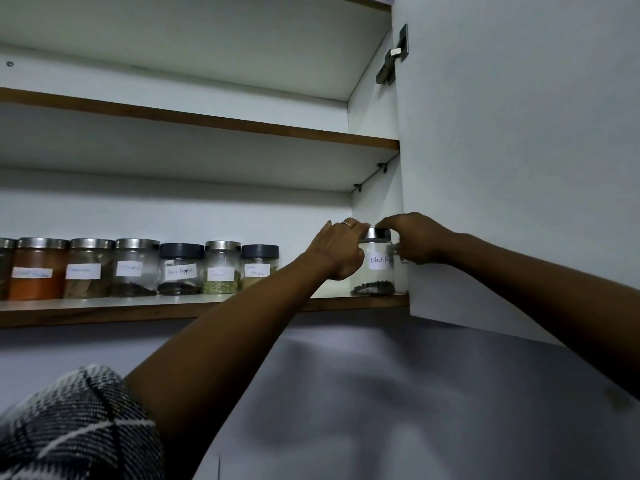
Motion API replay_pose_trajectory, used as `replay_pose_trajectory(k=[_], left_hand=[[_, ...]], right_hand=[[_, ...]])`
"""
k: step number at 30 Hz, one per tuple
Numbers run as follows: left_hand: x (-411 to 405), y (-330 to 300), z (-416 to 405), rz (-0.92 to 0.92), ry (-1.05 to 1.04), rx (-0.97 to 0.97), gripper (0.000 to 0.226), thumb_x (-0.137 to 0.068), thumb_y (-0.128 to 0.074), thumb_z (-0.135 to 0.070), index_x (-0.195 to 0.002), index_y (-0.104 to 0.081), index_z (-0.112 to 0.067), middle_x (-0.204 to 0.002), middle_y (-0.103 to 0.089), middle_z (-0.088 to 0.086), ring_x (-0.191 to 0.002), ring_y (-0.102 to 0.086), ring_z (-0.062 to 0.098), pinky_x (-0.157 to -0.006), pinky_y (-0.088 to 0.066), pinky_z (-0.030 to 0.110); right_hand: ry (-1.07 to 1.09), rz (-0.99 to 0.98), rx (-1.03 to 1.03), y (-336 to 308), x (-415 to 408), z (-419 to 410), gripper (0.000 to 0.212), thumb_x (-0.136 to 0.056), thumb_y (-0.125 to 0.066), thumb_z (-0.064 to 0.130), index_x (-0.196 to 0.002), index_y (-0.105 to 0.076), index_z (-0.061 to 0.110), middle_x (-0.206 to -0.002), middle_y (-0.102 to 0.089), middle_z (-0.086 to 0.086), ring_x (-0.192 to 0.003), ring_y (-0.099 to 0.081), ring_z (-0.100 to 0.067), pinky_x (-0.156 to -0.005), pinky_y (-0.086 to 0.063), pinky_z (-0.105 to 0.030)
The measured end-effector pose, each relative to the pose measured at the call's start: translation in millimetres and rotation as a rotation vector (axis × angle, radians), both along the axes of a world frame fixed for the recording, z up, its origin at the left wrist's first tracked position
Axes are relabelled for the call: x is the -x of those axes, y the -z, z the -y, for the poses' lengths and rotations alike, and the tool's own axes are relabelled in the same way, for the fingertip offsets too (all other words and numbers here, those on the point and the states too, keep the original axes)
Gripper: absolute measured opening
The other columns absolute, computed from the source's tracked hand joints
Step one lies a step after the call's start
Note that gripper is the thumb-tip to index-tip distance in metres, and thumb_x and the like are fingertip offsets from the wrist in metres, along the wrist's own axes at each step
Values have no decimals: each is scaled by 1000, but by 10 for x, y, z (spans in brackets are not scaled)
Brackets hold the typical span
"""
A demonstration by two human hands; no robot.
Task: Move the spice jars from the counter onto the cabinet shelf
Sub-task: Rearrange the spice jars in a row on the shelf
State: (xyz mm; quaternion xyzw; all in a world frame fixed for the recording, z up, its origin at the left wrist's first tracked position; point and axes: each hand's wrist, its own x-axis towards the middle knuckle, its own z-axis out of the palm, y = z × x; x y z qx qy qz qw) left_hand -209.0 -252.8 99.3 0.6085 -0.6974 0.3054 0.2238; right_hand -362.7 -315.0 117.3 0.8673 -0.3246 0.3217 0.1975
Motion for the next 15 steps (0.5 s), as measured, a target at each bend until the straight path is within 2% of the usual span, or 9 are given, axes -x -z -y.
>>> replay_pose_trajectory(k=[5, 10, 15], left_hand=[[-150, 8, 46, 47, -47, 14, 58, -90, -40, -10, -147, -27, -11, -148, -35, 12, -133, -37, 27, -118, -11, 39], [-378, -28, 96, 37, -68, 28, 59, -84, -42, 0, -142, -34, -12, -142, -43, 10, -132, -40, 24, -118, -7, 38], [-669, -76, 215, 81, -138, 33, 62, -81, -45, 2, -140, -35, -13, -141, -45, 9, -131, -42, 24, -118, -7, 40]], right_hand=[[-37, 6, -2, -15, -149, 19, 49, -78, -52, -7, -125, -56, 6, -126, -59, -15, -115, -53, -32, -97, -43, -42], [-74, 9, 26, -54, -420, 75, 44, -77, -48, -9, -116, -64, 5, -116, -64, -15, -108, -55, -32, -94, -45, -43], [-104, 30, 39, -1, -732, 223, 41, -76, -48, -9, -112, -64, 2, -112, -64, -17, -106, -56, -34, -92, -45, -45]])
